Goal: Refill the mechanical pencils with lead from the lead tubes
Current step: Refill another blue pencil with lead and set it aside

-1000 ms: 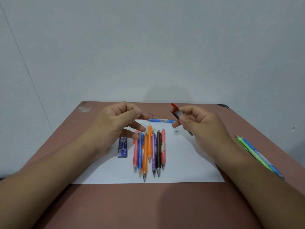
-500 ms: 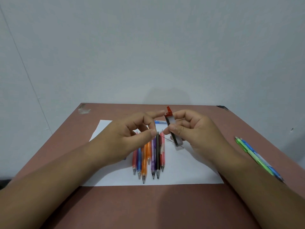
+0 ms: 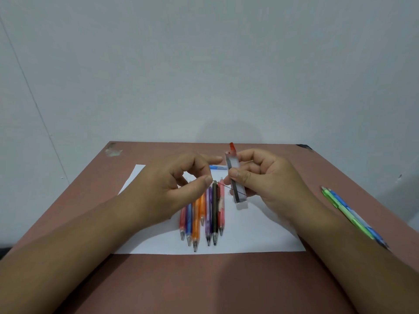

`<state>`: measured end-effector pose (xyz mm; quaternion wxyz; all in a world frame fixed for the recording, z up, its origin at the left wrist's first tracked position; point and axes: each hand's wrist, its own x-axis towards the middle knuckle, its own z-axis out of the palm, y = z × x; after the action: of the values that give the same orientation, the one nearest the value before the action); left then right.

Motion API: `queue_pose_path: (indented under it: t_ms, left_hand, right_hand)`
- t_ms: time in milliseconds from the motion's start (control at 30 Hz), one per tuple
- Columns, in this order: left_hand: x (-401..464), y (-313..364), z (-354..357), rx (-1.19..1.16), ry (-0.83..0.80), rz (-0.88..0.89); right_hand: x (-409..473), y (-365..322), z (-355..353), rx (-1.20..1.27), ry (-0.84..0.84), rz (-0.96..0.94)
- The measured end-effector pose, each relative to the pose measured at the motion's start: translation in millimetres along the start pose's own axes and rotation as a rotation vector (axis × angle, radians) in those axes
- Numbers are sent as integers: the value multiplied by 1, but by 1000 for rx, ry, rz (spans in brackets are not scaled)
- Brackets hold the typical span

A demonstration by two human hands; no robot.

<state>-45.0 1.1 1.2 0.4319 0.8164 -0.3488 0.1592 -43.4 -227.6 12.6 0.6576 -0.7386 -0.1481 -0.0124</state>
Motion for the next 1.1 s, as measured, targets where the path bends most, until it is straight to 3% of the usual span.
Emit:
queue_pose_path:
  t_ms: [267,733,1100]
  left_hand:
    - [-1,0,-2,-95,-4,-107]
    - [-1,1,-4,-236,12,-234]
    - [2,-5,-6,-180,131,-278]
  right_hand:
    - [0,-4,0,141,57,10]
    - [2,-3,1,-64,79,-33]
    - [3,-4,-6,-155,136,-57]
